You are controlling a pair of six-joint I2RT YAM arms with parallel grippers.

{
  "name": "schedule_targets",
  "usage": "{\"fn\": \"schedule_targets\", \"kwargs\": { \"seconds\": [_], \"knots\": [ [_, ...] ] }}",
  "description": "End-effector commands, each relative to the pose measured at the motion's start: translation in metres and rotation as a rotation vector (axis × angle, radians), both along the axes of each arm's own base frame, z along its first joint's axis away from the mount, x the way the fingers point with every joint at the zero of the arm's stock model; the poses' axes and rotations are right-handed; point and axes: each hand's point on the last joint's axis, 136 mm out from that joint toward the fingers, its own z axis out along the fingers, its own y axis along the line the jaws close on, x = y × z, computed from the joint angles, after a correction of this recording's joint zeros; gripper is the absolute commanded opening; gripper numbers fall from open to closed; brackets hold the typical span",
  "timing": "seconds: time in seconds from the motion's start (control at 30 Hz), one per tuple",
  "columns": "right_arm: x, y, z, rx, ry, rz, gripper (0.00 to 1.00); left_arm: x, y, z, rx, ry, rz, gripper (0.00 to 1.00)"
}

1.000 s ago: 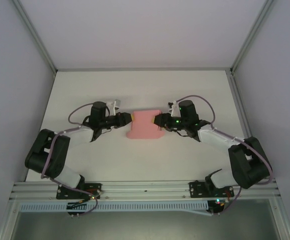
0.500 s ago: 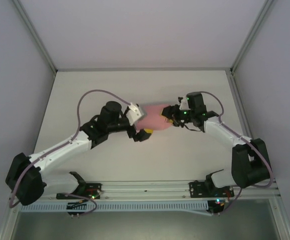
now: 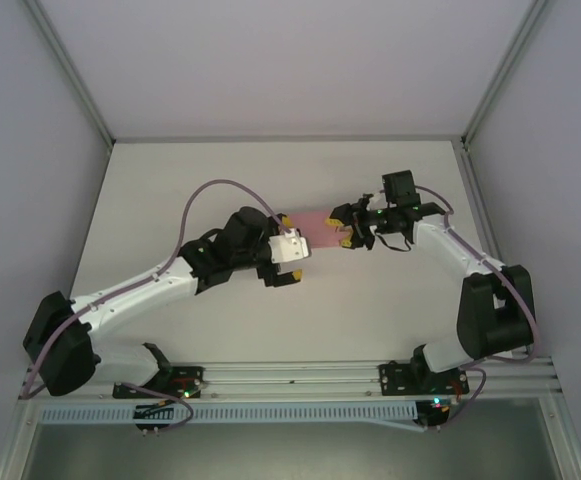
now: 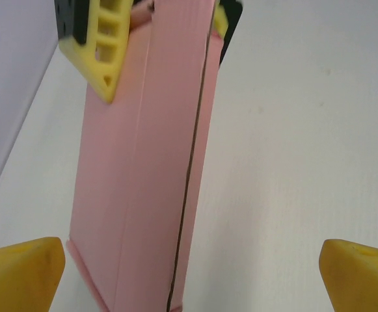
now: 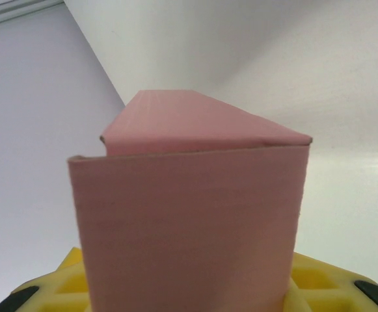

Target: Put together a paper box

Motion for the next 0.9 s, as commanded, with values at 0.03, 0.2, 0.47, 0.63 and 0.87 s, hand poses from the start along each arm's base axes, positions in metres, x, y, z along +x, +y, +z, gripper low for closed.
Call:
{"fn": "schedule_targets", "kwargs": {
  "seconds": [0.03, 0.2, 0.47, 0.63, 0.87],
  "knots": [
    [-0.005, 0.004, 0.016, 0.057, 0.084, -0.005, 0.34, 0.009, 0.006, -0.008, 0.084, -0.051, 0.031, 1.00],
    [-0.009, 0.004, 0.020, 0.093, 0.105, -0.036, 0.33, 0.026, 0.009, -0.017, 0.143, -0.088, 0.102, 1.00],
    [-0.018, 0.004, 0.019, 0.120, 0.133, -0.048, 0.34, 0.039, 0.000, -0.006, 0.102, -0.157, 0.130, 1.00],
    [-0.023, 0.007, 0.017, 0.130, 0.142, -0.041, 0.35, 0.043, -0.003, -0.002, 0.091, -0.173, 0.132, 0.85],
    [-0.026, 0.011, 0.021, 0.149, 0.133, -0.030, 0.35, 0.045, -0.009, 0.000, 0.078, -0.177, 0.127, 0.66]
  ]
}}
